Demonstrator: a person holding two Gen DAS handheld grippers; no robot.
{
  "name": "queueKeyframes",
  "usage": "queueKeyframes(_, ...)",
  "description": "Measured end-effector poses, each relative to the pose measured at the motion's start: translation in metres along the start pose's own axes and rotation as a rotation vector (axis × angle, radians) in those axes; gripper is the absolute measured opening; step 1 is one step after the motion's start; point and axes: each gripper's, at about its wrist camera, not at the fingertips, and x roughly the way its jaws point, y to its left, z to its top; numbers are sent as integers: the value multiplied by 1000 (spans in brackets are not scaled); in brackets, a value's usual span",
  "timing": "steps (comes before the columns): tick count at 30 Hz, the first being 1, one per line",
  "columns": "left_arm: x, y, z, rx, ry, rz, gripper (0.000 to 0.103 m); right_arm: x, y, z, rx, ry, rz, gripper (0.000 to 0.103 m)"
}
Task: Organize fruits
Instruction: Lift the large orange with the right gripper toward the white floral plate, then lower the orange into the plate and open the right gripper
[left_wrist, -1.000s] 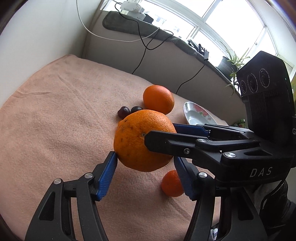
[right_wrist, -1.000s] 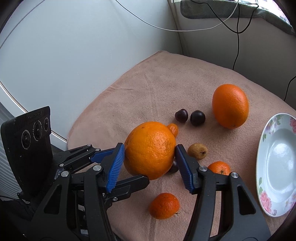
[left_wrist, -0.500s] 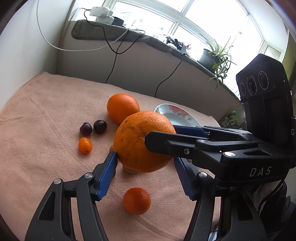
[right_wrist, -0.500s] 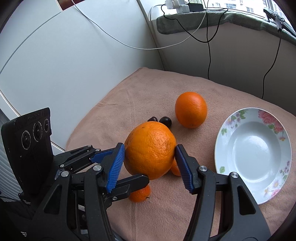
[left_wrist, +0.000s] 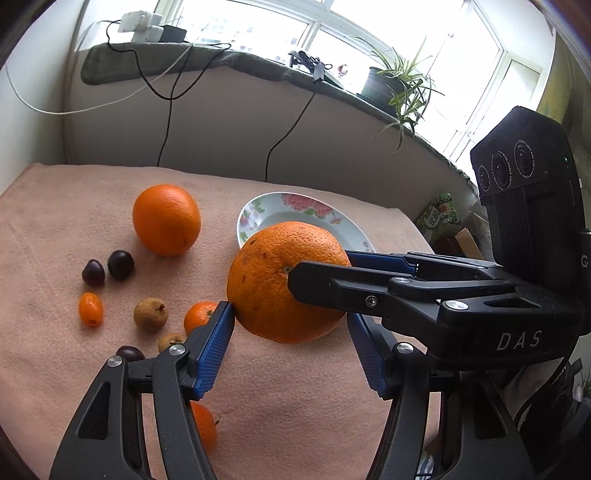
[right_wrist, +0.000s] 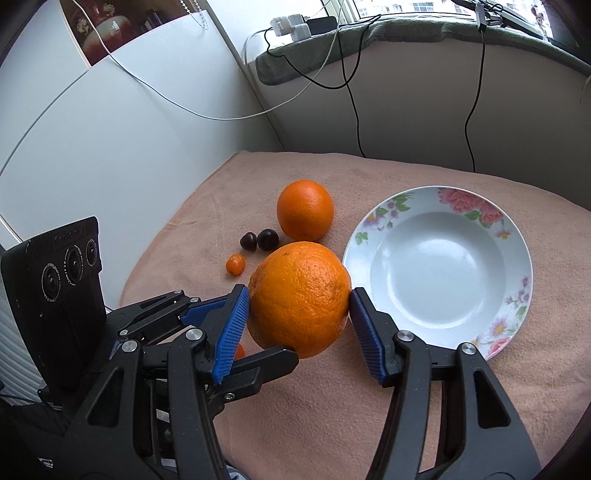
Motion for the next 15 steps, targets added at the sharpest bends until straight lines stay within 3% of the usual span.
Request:
queueKeyframes(11,23,-19,5,53,36,-30,62,-10,-37,-11,88,-2,-25,59)
queueKeyframes(15,24,-25,7,98,26,-7,60,-11,-49,-11,137,-7,8,59)
